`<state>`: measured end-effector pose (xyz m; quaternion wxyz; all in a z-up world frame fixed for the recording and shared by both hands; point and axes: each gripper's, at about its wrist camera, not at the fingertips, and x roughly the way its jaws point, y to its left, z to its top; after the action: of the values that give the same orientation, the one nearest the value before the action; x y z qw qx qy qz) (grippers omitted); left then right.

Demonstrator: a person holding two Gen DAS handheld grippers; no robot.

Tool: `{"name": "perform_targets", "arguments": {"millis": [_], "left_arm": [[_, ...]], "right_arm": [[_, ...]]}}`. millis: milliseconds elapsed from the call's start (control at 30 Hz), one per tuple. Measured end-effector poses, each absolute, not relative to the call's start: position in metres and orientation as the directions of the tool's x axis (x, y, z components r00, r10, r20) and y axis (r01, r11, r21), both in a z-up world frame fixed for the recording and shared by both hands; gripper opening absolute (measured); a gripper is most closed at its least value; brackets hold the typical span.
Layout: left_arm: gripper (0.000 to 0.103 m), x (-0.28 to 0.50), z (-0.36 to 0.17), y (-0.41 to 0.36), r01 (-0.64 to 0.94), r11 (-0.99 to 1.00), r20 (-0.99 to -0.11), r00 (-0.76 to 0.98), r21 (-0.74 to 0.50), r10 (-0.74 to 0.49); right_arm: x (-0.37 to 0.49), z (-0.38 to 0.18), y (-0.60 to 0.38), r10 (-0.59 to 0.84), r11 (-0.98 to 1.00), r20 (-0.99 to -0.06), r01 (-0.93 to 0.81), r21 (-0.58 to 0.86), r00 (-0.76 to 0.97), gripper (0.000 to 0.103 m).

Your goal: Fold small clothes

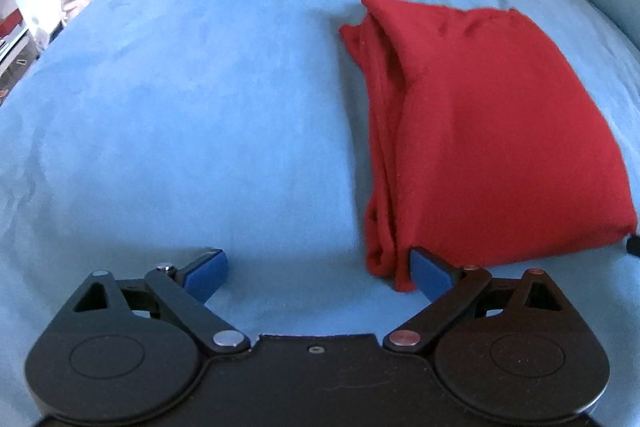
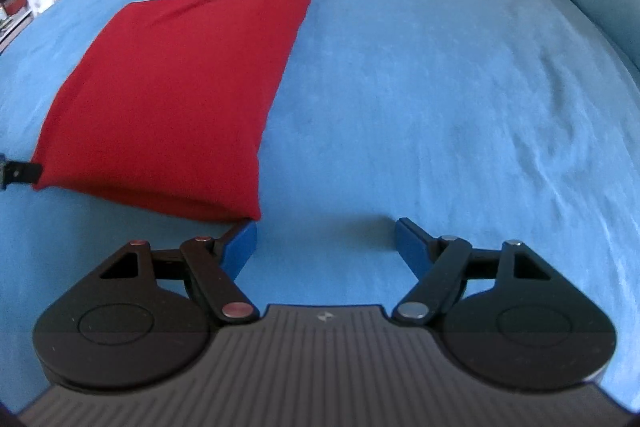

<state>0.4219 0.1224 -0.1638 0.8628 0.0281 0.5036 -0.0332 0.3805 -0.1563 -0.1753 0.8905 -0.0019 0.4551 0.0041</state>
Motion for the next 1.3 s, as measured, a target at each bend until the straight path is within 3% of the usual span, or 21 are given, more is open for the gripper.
{"name": "perform_targets", "arguments": {"millis": [100, 200, 267, 400, 600, 800, 1067, 1167, 1233, 1300], "left_arm": [[0.095, 0.416, -0.135, 0.115, 0.124, 0.992, -0.84, 0.54, 0.028, -0.043], [0.103, 0.423, -0.103, 0.107, 0.187, 0.982, -0.792, 0.602, 0.016, -0.102], [0.103, 0.437, -0.091, 0.103, 0.218, 0.976, -0.776, 0.612, -0.02, -0.153], [0.103, 0.49, -0.101, 0.104, 0.25, 0.954, -0.807, 0.522, -0.164, -0.275], [0.096, 0.54, -0.144, 0.115, 0.159, 0.945, -0.844, 0.427, -0.285, -0.326], [0.089, 0.542, -0.158, 0.113, 0.142, 0.939, -0.843, 0.412, -0.314, -0.345], [0.066, 0.543, -0.163, 0.096, 0.176, 0.932, -0.839, 0.407, -0.316, -0.361], [0.047, 0.543, -0.162, 0.091, 0.177, 0.933, -0.838, 0.41, -0.315, -0.36], [0.034, 0.541, -0.158, 0.087, 0.167, 0.94, -0.84, 0.422, -0.298, -0.342], [0.029, 0.539, -0.153, 0.083, 0.168, 0.944, -0.84, 0.431, -0.285, -0.33]], "right_arm": [[0.378, -0.161, -0.168, 0.07, 0.997, -0.802, -0.029, 0.066, 0.593, 0.093], [0.384, -0.134, -0.18, 0.144, 0.989, -0.784, -0.058, 0.137, 0.604, 0.096], [0.392, -0.115, -0.181, 0.171, 0.985, -0.775, -0.077, 0.157, 0.609, 0.103], [0.427, -0.094, -0.188, 0.266, 0.962, -0.757, -0.11, 0.251, 0.597, 0.103], [0.488, -0.123, -0.192, 0.329, 0.927, -0.765, -0.033, 0.375, 0.554, 0.103], [0.521, -0.165, -0.187, 0.354, 0.896, -0.784, 0.056, 0.441, 0.51, 0.103], [0.531, -0.18, -0.171, 0.413, 0.876, -0.772, 0.021, 0.482, 0.483, 0.075], [0.533, -0.179, -0.168, 0.412, 0.879, -0.77, 0.011, 0.477, 0.487, 0.064], [0.531, -0.174, -0.166, 0.406, 0.884, -0.762, -0.006, 0.467, 0.505, 0.048], [0.529, -0.169, -0.163, 0.398, 0.893, -0.756, -0.029, 0.45, 0.52, 0.042]]}}
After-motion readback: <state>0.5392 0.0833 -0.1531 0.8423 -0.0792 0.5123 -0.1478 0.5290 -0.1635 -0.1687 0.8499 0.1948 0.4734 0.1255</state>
